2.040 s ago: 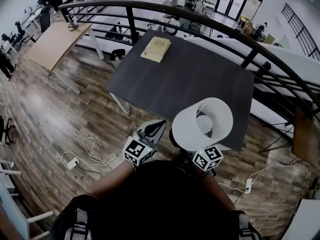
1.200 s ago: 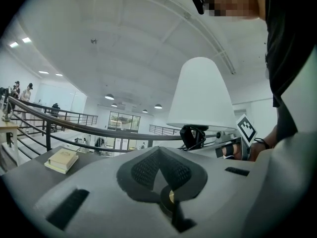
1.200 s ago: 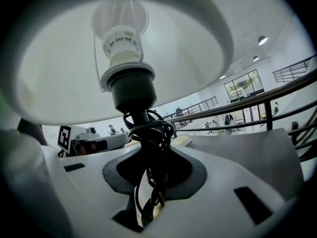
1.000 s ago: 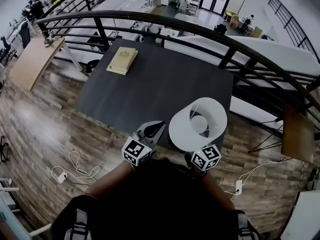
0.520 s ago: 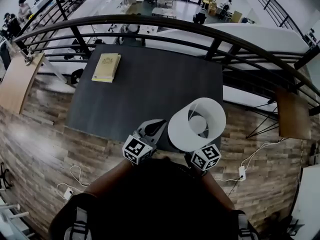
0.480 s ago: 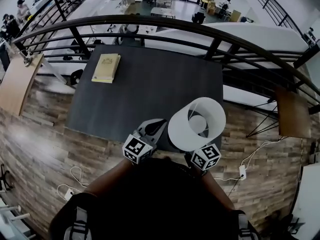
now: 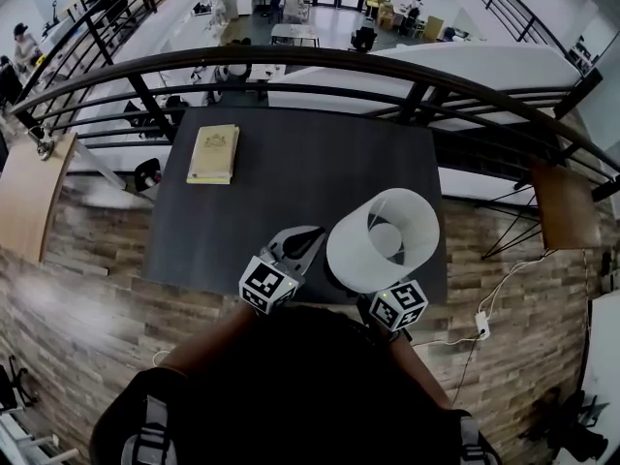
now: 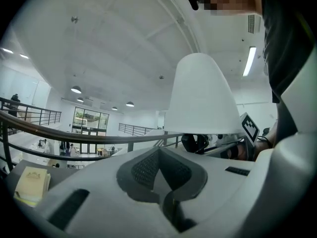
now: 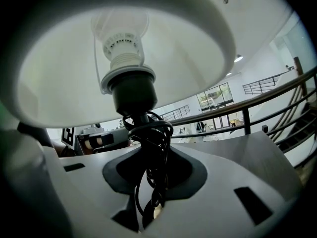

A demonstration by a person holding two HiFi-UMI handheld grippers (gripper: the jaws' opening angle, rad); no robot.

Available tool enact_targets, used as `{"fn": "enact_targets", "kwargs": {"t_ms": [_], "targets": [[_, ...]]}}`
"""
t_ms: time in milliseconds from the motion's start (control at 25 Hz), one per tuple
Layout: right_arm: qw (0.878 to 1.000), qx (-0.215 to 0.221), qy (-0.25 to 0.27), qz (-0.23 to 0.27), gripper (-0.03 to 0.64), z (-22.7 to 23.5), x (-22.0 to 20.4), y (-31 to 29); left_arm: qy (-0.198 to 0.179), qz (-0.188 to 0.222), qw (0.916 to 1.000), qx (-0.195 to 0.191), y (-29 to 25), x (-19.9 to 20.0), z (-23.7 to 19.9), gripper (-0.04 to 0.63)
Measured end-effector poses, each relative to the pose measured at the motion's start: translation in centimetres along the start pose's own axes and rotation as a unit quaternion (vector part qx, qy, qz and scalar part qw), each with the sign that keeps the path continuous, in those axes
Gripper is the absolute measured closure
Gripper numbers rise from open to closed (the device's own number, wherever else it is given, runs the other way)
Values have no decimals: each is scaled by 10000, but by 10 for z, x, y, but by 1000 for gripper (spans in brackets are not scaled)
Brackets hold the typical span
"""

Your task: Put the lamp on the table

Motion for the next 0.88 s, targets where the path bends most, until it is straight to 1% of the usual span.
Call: {"fn": "enact_targets", "kwargs": {"t_ms": [160,360,600,720,880], "targets": [[9998,-149,-57,114,520,-24,-9,-28,63,45,10000,-61,27,-4,-33,586],[9994,-242,-111,203,520,-53,-19,-51,79,20,9998,-191,58,-10,-54,586],[9997,-154,-201,-54,520,-74,-43,-82,144,-34,9998,-141,89,-22,-74,586],[9998,-65,-187,-98,520,-82,-47,-96,151,-99,9998,-83,99,-27,-84,586],[9997,33,-166,-197,520,-81,-47,-109,285,-206,9994,16,102,-34,-92,586]]}}
Point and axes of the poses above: the fingertips, and each gripper's own axes: y backward along the fingers, z to its right, x out of its top, the point moved 5 cm from there along y, backward along the fingers, and after that the axes turned 12 degrees about -y, right-handed, at the moved point
